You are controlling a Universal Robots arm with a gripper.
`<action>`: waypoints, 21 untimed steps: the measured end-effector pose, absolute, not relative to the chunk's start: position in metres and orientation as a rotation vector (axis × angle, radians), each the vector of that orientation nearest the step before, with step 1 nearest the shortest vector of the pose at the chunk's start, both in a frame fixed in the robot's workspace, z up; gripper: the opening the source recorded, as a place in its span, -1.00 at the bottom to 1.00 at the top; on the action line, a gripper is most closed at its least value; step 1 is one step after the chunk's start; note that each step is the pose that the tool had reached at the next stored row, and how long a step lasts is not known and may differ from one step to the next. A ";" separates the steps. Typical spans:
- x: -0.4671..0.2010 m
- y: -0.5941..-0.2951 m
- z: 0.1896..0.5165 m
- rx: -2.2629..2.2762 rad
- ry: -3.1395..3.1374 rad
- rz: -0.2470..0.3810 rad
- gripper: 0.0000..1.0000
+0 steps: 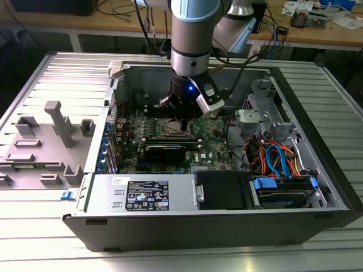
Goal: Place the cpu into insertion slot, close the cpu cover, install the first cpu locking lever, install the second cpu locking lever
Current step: 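Install the second cpu locking lever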
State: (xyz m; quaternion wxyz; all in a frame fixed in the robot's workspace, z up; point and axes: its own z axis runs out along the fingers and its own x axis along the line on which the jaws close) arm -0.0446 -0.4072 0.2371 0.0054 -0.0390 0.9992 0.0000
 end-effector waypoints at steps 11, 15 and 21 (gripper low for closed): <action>-0.049 -0.409 0.237 -0.122 3.128 0.001 -0.79; -0.053 -0.413 0.237 -0.122 3.128 0.008 -0.79; -0.065 -0.429 0.237 -0.122 3.126 0.066 -0.79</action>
